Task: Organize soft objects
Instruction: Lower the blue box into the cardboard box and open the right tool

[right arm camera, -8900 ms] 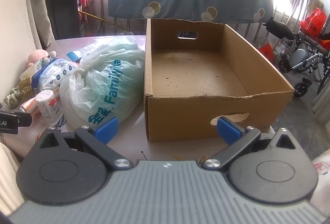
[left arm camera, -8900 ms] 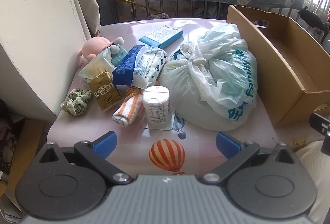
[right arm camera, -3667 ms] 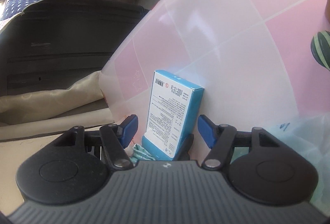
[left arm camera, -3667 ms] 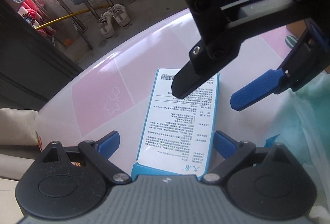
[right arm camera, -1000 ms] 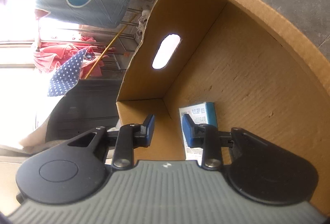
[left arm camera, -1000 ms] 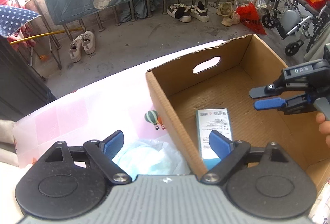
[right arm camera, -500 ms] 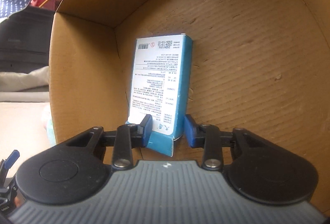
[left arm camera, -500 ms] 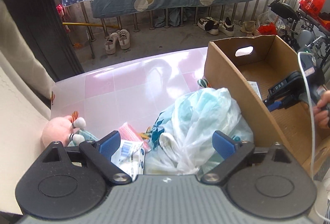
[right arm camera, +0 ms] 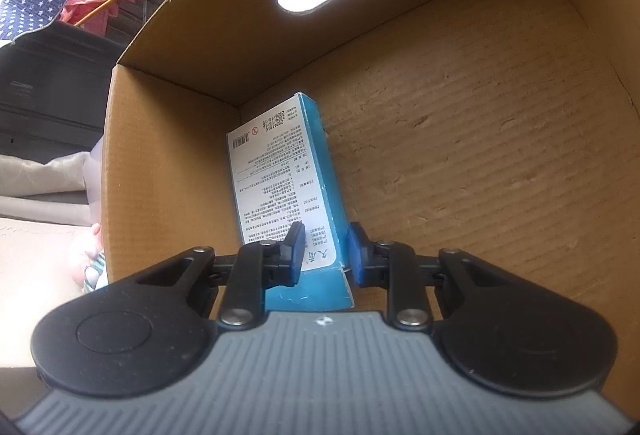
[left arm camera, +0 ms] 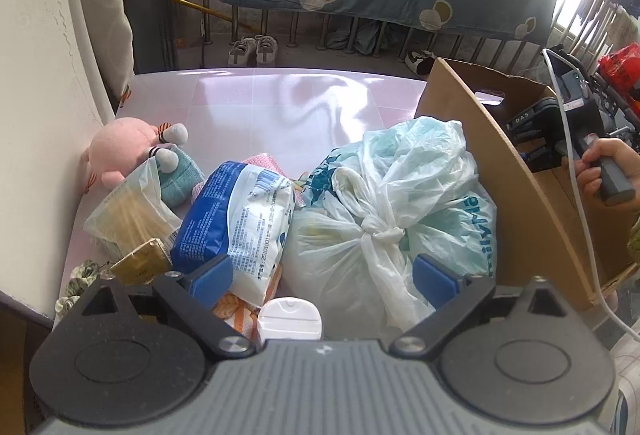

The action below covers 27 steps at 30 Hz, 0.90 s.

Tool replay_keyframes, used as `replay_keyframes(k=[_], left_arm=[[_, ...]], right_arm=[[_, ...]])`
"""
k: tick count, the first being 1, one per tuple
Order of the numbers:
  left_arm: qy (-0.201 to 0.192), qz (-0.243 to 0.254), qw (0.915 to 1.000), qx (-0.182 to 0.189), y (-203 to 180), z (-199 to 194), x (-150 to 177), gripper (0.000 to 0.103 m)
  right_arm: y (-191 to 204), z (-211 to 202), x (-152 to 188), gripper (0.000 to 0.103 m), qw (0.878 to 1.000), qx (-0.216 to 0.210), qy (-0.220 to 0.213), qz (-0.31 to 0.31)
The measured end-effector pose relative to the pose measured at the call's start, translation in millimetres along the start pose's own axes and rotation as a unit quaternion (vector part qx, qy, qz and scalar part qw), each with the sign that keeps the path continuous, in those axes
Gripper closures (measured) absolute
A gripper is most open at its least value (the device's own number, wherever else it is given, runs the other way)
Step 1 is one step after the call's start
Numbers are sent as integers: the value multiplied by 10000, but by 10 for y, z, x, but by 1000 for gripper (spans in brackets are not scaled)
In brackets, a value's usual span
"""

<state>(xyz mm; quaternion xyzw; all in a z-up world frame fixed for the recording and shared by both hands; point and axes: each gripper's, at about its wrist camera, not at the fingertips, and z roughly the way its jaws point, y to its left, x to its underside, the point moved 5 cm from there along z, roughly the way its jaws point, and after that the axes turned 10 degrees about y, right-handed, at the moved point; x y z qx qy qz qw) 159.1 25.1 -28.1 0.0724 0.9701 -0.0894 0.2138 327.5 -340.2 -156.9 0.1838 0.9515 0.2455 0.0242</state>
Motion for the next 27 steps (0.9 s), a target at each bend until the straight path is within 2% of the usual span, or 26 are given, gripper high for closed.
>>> replay_keyframes(k=[7, 13, 17, 23, 27], left_arm=[[-74, -51, 9997, -210, 71, -16, 125, 6], [-207, 22, 9987, -462, 107, -120, 288, 4], [-228, -116, 9989, -404, 189, -168, 412, 3], [-427, -395, 9978, -334, 362, -288, 560, 2], [-718, -462, 9951, -491, 475, -390, 614, 2]], right_arm=[[81, 41, -141, 81, 9997, -46, -215, 127], [-53, 126, -177, 79, 9986, -237, -378, 294], [-123, 71, -134, 78, 9976, -321, -439, 417], [-229, -415, -25, 74, 9933, -607, -799, 565], [-100, -891, 144, 70, 9895, -872, -1085, 380]])
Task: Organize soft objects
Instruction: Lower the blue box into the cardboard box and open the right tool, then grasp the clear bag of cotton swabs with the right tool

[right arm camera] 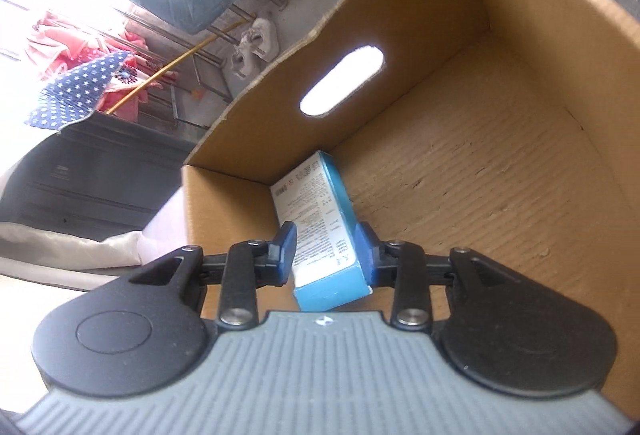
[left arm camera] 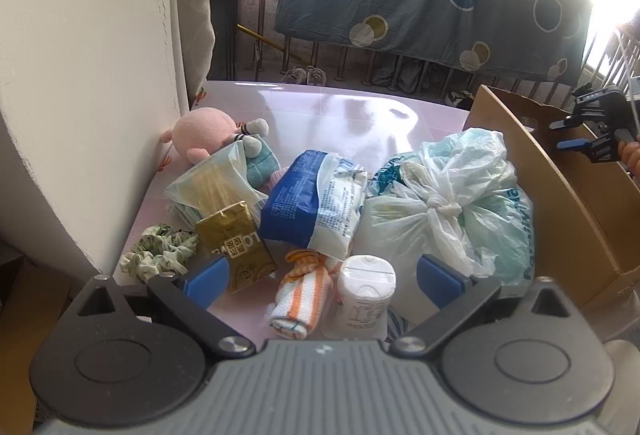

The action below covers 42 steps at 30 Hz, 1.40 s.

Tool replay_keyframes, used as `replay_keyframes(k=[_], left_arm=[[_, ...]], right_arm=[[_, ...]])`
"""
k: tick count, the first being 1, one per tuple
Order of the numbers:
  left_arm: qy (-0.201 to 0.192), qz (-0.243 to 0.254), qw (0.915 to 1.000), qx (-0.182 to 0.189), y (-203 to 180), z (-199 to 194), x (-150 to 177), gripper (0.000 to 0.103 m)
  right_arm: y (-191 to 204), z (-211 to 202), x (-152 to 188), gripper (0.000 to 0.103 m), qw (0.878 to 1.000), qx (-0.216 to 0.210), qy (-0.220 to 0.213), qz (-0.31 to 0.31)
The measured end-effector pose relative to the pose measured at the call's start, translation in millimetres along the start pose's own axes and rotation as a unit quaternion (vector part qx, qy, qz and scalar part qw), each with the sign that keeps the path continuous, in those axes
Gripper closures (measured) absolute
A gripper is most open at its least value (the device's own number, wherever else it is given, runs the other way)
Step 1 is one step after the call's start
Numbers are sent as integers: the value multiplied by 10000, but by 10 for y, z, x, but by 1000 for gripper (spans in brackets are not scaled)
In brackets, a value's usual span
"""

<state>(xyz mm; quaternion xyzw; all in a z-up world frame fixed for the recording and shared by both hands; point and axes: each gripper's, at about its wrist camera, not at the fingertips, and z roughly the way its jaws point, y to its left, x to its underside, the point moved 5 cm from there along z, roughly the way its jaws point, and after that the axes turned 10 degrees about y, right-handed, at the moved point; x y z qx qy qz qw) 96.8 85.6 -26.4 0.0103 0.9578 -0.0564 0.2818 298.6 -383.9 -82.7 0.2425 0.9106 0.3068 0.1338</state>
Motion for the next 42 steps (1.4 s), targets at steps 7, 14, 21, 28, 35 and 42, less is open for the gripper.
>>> replay_keyframes(k=[7, 14, 21, 28, 35, 42], left_arm=[[-129, -471, 9980, -392, 350, -11, -60, 3], [-142, -1061, 9870, -1199, 736, 33, -166, 7], [22, -1536, 9792, -1329, 1066, 151, -47, 16], [223, -1798, 9762, -1193, 1318, 310, 34, 46], [75, -1780, 9799, -902, 1341, 362, -78, 70], [-190, -1687, 9826, -752, 1248, 255, -166, 74]], right_arm=[[924, -126, 486, 60, 9926, -644, 407, -946], [2372, 885, 1326, 49, 9439, -1396, 1916, -2298], [3231, 2409, 1976, 44, 8964, -732, 2880, -3288], [3333, 3167, 2146, 48, 8870, -14, 2874, -3616], [3280, 3064, 2089, 85, 9016, -194, 2586, -3461], [3261, 2592, 1878, 91, 9272, -898, 2166, -2923]])
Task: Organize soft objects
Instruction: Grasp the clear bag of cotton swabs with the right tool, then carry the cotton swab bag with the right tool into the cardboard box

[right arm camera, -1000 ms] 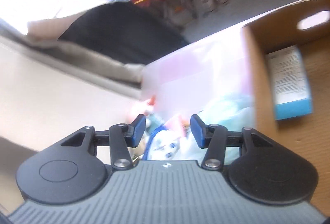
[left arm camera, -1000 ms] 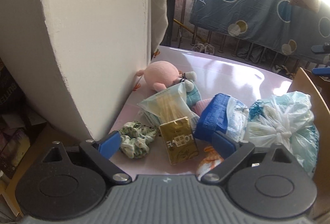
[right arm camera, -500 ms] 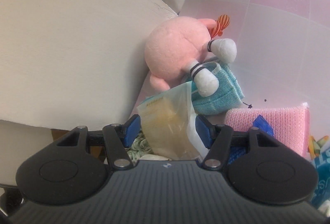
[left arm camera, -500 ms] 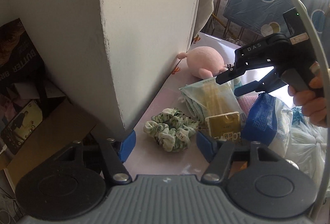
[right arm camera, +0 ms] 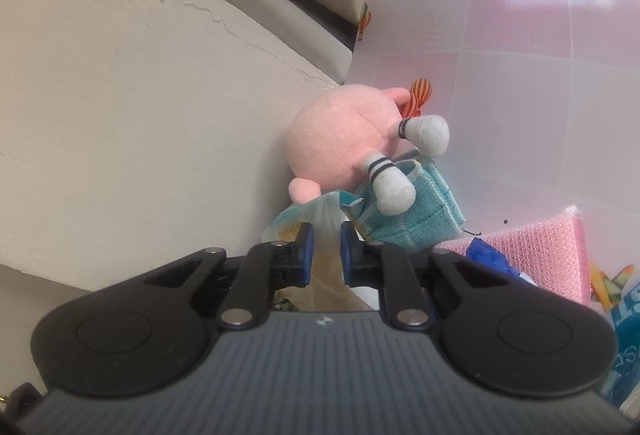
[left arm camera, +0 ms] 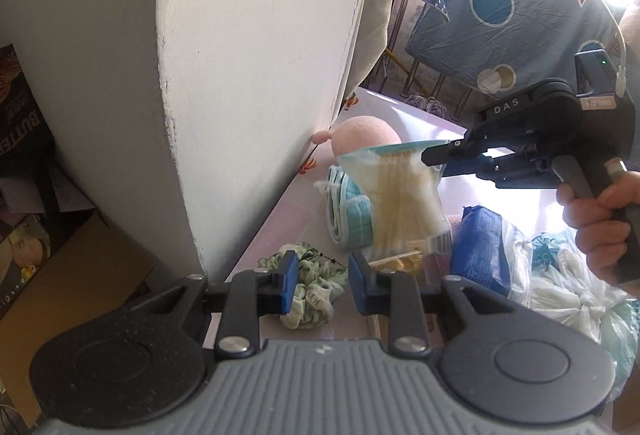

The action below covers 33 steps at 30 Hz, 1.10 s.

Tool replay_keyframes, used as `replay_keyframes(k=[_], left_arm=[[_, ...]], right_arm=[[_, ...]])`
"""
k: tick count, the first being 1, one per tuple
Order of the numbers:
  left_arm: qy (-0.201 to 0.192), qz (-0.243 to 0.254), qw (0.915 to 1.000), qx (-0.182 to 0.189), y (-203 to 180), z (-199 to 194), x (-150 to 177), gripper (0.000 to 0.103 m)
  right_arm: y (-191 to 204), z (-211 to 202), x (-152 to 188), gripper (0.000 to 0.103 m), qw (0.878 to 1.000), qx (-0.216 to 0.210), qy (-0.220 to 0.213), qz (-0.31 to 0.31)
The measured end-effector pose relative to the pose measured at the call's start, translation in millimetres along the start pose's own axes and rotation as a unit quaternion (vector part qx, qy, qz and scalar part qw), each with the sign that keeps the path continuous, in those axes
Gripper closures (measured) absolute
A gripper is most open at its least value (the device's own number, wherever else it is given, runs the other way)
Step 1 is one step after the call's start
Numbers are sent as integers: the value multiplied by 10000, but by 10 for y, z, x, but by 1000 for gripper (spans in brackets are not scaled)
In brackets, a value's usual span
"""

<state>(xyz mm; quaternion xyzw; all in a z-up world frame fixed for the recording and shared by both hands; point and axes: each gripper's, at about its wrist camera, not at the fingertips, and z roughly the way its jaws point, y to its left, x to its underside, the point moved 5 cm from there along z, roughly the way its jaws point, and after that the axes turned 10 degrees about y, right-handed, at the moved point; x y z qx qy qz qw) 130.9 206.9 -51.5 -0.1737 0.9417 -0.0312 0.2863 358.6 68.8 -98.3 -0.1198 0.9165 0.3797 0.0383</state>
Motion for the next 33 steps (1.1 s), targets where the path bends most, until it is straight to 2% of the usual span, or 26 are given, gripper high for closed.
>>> replay_keyframes(k=[9, 13, 17, 19, 23, 27, 32, 33], left_arm=[[-339, 259, 9989, 190, -184, -377, 32, 74], [-429, 429, 9976, 322, -295, -511, 59, 74], [-353, 637, 9958, 556, -427, -540, 130, 74], [-214, 705, 9947, 711, -500, -477, 167, 74], [180, 705, 9921, 1025, -622, -254, 235, 74], [650, 587, 9854, 1461, -748, -9, 249, 74], [687, 686, 9825, 1587, -873, 130, 239, 67], [738, 676, 9829, 1547, -891, 192, 218, 67]], right_arm=[[112, -1003, 197, 92, 9953, -683, -678, 143], [92, -1361, 397, 93, 9925, -922, -792, 157], [-12, -1566, 672, 93, 9892, -1246, -693, 338], [-115, -1554, 824, 93, 9899, -1180, -663, 414], [-492, -1189, 1036, 93, 9932, -745, -428, 782], [-734, -1038, 1090, 93, 9922, -553, -426, 1036], [-749, -950, 1061, 88, 9933, -530, -266, 990], [-732, -928, 1049, 84, 9936, -522, -224, 978]])
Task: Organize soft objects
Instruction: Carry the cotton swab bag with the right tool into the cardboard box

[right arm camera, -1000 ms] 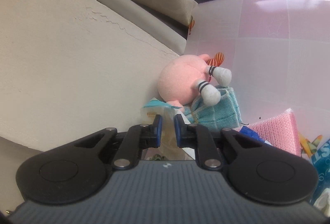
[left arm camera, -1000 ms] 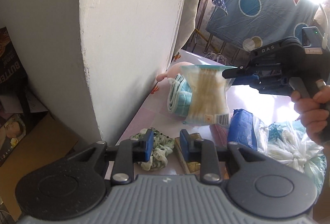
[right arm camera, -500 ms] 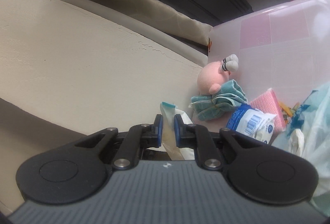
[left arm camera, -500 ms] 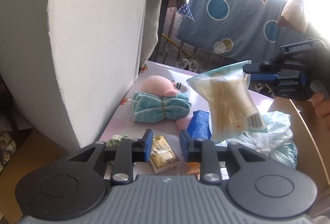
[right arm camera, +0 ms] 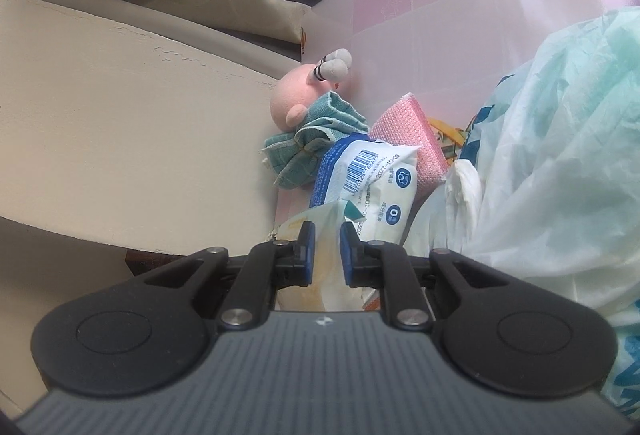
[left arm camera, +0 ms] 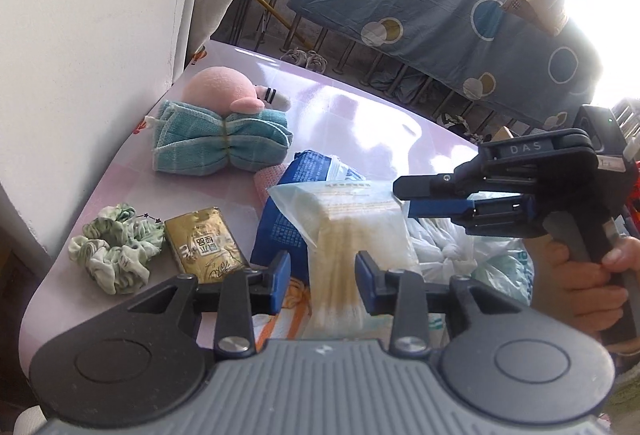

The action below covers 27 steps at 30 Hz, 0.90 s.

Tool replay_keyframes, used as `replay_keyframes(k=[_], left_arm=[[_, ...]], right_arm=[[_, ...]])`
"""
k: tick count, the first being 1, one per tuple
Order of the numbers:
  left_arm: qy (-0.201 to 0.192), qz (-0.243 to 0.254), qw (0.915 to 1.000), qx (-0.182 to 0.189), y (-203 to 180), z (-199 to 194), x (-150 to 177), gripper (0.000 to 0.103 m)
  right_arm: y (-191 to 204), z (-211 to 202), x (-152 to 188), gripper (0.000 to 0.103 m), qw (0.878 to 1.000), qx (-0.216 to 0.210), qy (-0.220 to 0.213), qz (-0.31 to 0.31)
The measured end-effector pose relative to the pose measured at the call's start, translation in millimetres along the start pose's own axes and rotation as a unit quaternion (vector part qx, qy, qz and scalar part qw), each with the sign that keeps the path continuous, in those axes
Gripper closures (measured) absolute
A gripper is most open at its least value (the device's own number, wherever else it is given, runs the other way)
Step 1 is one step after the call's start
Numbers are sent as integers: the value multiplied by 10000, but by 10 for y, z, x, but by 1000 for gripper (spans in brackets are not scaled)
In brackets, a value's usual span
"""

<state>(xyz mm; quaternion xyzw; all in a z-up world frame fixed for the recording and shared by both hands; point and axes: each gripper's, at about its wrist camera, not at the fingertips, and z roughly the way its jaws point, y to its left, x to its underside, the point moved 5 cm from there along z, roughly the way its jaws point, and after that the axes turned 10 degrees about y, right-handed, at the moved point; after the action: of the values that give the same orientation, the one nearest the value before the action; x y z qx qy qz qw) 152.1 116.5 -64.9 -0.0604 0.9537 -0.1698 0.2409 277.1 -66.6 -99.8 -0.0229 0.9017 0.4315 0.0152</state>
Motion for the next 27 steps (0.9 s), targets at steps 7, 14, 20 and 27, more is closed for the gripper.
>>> replay_keyframes(k=[7, 14, 20, 27], left_arm=[[277, -161, 9992, 235, 41, 179, -82, 66], [469, -222, 9978, 417, 12, 240, -77, 85], [544, -467, 9952, 668, 55, 183, -50, 82], [313, -570, 9946, 808, 44, 31, -27, 65]], right_arm=[[30, 204, 48, 60, 9989, 270, 301, -227], [41, 326, 81, 67, 9975, 540, 321, -311], [85, 277, 144, 74, 9978, 515, 273, -301], [58, 269, 181, 75, 9985, 435, 269, -210]])
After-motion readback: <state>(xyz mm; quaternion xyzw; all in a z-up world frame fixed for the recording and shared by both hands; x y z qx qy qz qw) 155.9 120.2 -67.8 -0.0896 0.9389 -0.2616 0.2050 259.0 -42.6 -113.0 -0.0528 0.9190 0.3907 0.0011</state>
